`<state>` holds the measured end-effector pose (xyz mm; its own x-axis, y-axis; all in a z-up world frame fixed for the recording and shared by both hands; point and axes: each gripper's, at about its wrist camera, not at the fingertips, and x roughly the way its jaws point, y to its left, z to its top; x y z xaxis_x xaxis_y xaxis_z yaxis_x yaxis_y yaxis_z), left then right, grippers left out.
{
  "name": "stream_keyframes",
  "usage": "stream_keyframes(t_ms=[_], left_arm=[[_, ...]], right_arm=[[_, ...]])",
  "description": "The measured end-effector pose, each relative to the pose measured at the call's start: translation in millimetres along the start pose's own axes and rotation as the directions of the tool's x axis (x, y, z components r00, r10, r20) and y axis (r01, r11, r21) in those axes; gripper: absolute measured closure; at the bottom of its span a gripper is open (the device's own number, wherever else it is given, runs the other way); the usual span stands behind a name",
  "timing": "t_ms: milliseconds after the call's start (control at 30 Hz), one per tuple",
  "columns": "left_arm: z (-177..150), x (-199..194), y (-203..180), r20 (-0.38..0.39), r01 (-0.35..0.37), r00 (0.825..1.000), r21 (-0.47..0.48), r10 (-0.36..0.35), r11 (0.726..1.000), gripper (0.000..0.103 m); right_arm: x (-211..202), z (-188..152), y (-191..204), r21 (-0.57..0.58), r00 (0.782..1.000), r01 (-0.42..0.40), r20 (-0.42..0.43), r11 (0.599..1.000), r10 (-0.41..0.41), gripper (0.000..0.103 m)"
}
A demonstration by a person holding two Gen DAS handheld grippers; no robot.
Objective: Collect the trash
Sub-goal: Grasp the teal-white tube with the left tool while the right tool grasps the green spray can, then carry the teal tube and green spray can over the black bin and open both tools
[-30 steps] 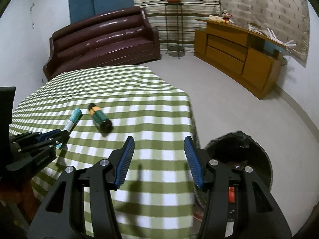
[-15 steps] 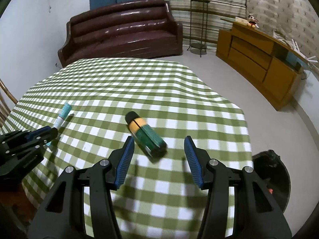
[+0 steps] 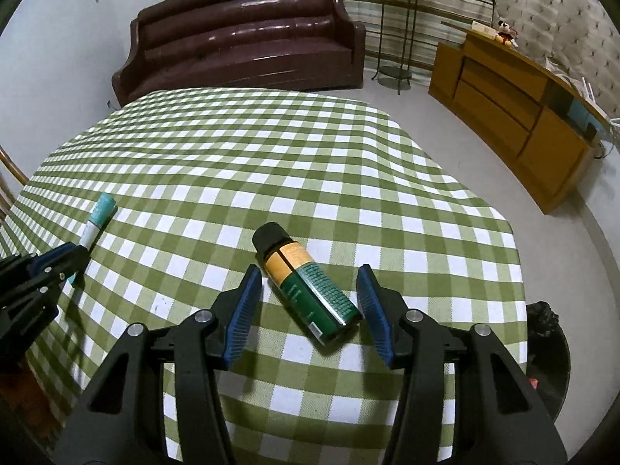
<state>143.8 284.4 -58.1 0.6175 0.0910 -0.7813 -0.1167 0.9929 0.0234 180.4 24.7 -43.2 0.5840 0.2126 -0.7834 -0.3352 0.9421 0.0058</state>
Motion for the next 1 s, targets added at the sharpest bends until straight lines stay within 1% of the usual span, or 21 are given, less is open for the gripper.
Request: stream_keyframes(t_ms=[33, 167, 300, 400, 833, 1000], left_arm=[[0, 0, 0, 0.001, 0.000, 1.000, 0.000, 0.000, 1.000, 0.083], [0, 0, -2, 0.003, -0.003, 1.000, 0.003, 0.003, 1.000, 0.083], [-1, -1, -5, 0.006, -0.008, 1.000, 0.007, 0.008, 1.000, 0.083], [-1, -1, -6, 0.009, -0.012, 1.000, 0.008, 0.012, 1.000, 0.083], [-4, -8, -15, 0.027, -0.026, 0.999, 0.017, 0.026, 1.000, 0.083], [-7, -12, -22, 0.028, -0.019, 0.999, 0.021, 0.018, 1.000, 0.083]], right_arm=[[1, -1, 2, -0.002, 1.000, 0.001, -0.002, 1.000, -0.002, 0.059], [0, -3, 4, -0.009, 1.000, 0.003, -0.005, 1.000, -0.003, 0.066], [-3, -7, 3, -0.007, 1.000, 0.001, -0.004, 1.000, -0.001, 0.075], [-5, -9, 1, 0.001, 1.000, -0.003, -0.001, 1.000, 0.003, 0.079], [-25, -26, -3, 0.040, 1.000, -0.013, 0.015, 0.999, 0.012, 0.080], [-38, -36, -7, 0.060, 1.000, -0.016, 0.027, 0.998, 0.014, 0.080]])
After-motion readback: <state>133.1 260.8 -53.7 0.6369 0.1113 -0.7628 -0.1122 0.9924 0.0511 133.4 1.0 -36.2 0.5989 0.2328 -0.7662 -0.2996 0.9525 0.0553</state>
